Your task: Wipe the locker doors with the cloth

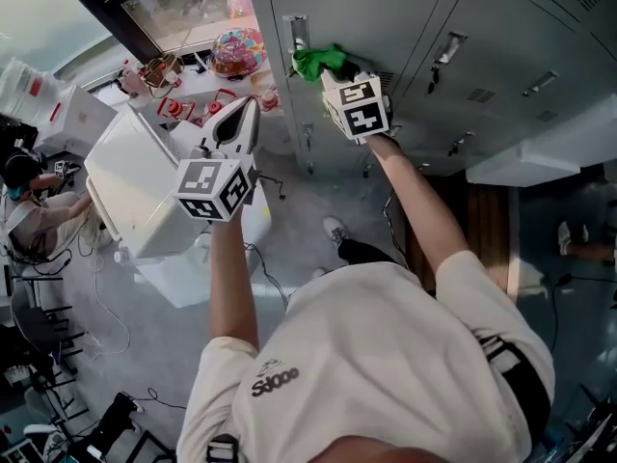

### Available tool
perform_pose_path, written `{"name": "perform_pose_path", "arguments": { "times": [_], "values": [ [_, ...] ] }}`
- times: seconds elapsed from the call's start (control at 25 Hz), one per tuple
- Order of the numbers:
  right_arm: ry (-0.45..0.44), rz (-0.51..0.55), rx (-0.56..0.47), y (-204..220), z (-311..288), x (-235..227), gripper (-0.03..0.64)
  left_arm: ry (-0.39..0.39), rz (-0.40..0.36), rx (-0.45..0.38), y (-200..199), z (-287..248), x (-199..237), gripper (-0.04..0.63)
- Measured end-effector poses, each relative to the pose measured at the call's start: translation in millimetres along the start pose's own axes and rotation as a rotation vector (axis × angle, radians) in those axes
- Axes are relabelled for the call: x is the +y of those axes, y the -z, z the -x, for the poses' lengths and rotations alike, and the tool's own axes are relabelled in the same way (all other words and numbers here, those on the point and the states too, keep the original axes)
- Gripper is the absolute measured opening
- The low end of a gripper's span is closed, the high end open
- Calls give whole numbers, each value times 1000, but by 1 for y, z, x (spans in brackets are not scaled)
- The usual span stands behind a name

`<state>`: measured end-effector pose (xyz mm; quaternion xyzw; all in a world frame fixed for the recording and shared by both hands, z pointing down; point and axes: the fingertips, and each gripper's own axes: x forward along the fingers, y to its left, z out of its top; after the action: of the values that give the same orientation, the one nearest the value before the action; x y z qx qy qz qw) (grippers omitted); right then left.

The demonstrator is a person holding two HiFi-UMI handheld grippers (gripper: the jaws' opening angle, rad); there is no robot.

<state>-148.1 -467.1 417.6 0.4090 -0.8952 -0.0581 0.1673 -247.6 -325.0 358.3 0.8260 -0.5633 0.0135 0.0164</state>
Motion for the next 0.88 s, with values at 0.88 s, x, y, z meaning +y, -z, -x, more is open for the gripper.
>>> {"name": "perform_pose_path", "arguments": {
  "times": [0.88],
  "values": [
    [111, -11, 204, 112, 24, -62, 61, 65, 17, 63, 38, -23, -21, 15]
  ]
}}
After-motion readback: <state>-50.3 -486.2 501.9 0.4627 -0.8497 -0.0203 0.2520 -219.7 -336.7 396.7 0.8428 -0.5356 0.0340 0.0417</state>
